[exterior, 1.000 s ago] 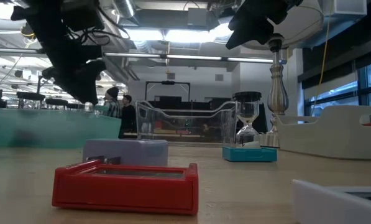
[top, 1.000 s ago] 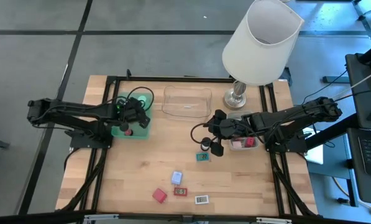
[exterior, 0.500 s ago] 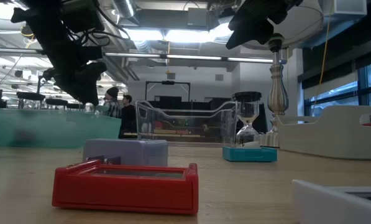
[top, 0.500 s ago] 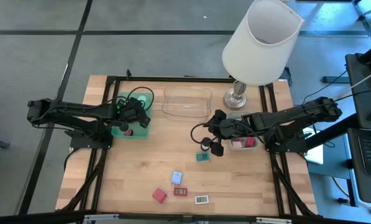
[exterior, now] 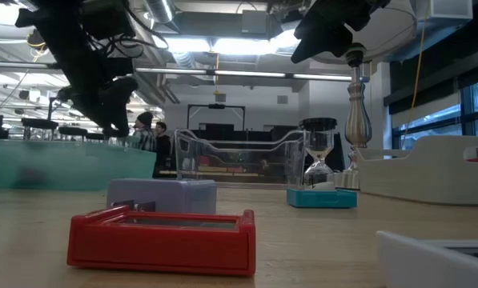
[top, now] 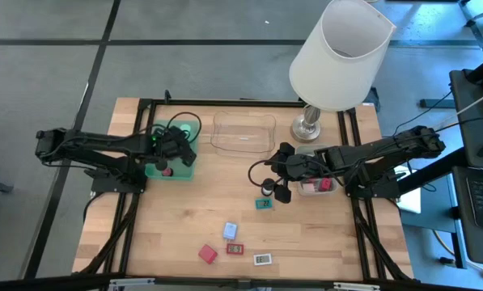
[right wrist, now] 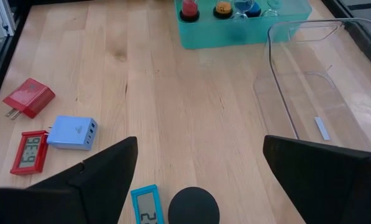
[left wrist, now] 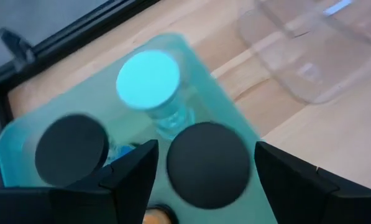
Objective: Pick & Place Office items
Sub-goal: Put the black and blue hourglass into the green bin, then put the black and white hourglass into the green bin
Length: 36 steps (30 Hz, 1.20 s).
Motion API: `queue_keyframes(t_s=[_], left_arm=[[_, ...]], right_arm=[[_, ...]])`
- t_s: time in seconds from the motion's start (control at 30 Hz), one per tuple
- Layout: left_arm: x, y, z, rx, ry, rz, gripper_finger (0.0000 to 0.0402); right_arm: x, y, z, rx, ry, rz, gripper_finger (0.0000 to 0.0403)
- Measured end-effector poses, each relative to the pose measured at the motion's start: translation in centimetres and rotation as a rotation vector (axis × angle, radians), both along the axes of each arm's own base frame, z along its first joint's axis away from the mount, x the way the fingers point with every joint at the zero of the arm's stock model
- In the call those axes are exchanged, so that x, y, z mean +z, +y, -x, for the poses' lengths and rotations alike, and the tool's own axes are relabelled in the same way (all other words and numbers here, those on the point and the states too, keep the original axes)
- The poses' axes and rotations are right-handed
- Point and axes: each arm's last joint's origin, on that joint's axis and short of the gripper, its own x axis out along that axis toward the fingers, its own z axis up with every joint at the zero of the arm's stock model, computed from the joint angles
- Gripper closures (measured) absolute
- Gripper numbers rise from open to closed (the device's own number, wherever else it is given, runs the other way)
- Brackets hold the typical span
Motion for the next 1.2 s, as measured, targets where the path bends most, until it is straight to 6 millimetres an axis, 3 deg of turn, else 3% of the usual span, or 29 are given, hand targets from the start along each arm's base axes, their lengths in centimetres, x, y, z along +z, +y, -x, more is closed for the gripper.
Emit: queue_keyframes(t_s=[0.43,0.67,0.97,1.2], left_arm=[[6.8,-0.2,-2.2,-0.144,-0.138,-0.029,0.0137],[7.0,-1.7,-2.5,-0.23,-0.169,0.031,0.0137],[7.4,-3.9,-2.9,-0.272,-0.222,-0.036,0.0137],[7.5,-5.2,-2.8,-0.302,-0.237,-0.082,0.0137]], right_arm=[[-0.1,0.0,0.1,-0.025,0.014,-0.056,0.0053],[-0.9,0.6,0.8,-0.032,0.126,-0.176,0.0053],[-2.1,1.7,0.4,0.037,0.179,-0.118,0.0053],[-3.9,1.4,-0.6,0.034,0.241,-0.054,0.0053]])
